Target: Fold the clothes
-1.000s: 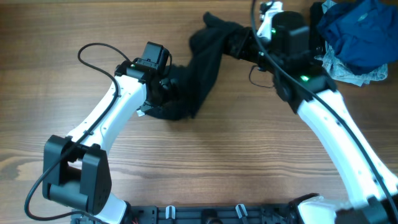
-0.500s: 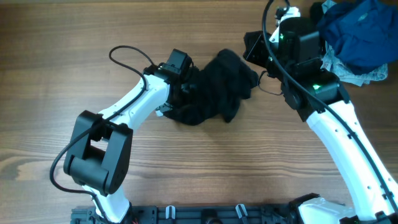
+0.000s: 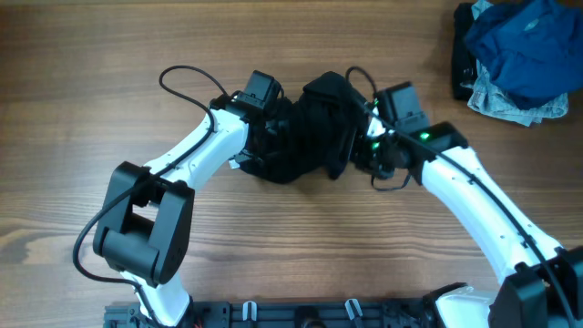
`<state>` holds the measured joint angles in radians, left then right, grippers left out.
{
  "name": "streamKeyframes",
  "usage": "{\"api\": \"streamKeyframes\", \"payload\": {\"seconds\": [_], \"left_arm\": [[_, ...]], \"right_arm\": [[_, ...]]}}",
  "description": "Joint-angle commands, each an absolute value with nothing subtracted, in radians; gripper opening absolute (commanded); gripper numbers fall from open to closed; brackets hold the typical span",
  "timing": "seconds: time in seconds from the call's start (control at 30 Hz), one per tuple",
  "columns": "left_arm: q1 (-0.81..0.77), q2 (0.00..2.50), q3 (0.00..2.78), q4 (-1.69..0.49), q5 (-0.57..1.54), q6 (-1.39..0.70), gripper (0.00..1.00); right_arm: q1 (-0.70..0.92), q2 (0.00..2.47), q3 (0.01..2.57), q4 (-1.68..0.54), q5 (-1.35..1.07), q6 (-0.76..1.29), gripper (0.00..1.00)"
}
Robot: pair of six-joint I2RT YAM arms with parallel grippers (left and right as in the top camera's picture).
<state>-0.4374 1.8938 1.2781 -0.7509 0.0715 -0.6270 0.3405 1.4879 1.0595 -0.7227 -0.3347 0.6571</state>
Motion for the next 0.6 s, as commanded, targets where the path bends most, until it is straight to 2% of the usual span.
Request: {"api": "streamKeyframes", "payload": {"seconds": [0.0, 0.13, 0.27, 0.4, 0.43, 0.57], "left_arm": [[-0.411, 1.9, 1.275, -0.752, 0.051, -0.638, 1.0], [-0.369, 1.9, 1.275, -0.747, 0.051, -0.669, 1.0], [-0.354, 1.9, 1.275, -0.746, 0.051, -0.67, 1.0], [-0.354, 1.9, 1.275, -0.738, 0.05, -0.669, 1.0], [-0.354, 1.9, 1.275, -0.74, 0.051, -0.668, 1.0], [-0.354, 1.9, 1.275, -0.74, 0.051, -0.667, 1.0]], "right_arm": [[0.395, 1.494, 0.896, -0.579, -0.407, 0.797, 0.68], [0.395, 1.567, 0.869, -0.519, -0.334, 0.868, 0.68], [0.395, 1.68, 0.869, -0.416, -0.346, 0.838, 0.7], [0.359, 1.687, 0.869, -0.387, -0.337, 0.833, 0.73], [0.34, 1.687, 0.869, -0.381, -0.337, 0.826, 0.66], [0.329, 1.687, 0.869, -0.383, -0.338, 0.812, 0.18]]}}
